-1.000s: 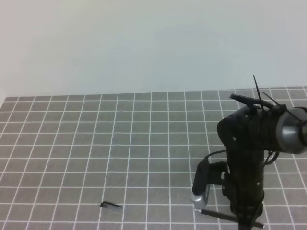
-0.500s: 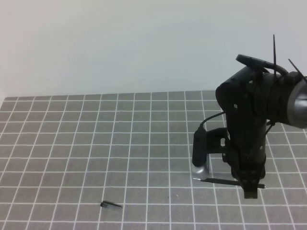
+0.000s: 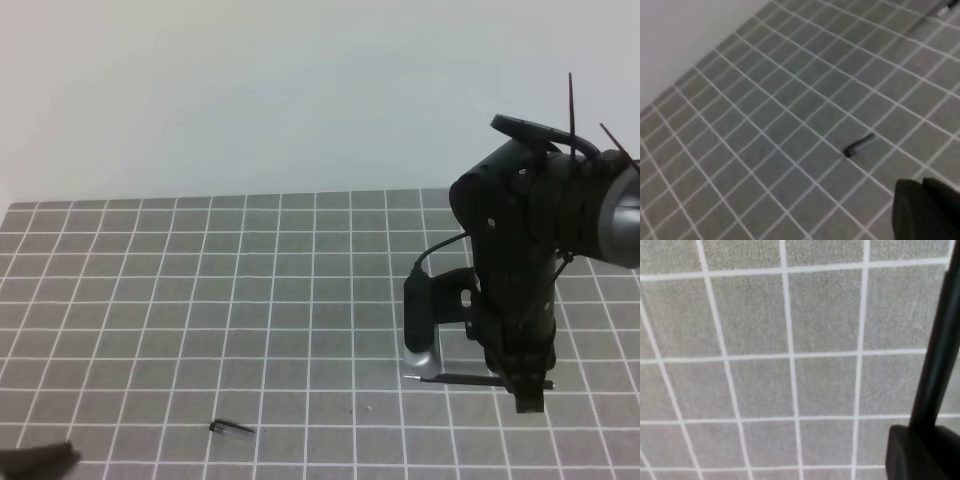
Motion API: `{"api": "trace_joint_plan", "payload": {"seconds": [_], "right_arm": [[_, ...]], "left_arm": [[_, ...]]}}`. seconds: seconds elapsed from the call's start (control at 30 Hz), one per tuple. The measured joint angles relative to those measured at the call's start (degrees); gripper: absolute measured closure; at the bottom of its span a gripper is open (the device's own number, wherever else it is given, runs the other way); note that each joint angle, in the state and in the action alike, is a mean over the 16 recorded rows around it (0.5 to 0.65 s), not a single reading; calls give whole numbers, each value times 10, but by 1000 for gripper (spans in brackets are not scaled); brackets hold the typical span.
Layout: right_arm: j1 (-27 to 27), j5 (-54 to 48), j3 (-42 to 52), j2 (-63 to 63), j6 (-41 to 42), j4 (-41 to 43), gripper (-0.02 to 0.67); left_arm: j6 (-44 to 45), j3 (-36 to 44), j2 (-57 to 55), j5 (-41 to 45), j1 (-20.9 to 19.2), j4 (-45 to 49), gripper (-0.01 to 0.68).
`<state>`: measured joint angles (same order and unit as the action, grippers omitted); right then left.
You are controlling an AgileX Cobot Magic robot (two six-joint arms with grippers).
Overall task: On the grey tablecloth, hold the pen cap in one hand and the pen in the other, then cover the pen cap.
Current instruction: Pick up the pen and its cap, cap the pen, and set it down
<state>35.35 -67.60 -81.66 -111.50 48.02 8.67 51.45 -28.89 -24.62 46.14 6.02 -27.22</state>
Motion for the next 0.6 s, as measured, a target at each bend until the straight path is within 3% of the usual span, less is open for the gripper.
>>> {"api": "trace_joint_plan", "payload": {"seconds": [0.17, 0.6], "right_arm": [[0, 24, 0, 0, 1, -1, 596], [0, 59, 0, 0, -24, -8, 596]], "left_arm": [[74, -4, -83, 33, 15, -58, 675], [128, -22, -277, 0, 33, -54, 675]]}}
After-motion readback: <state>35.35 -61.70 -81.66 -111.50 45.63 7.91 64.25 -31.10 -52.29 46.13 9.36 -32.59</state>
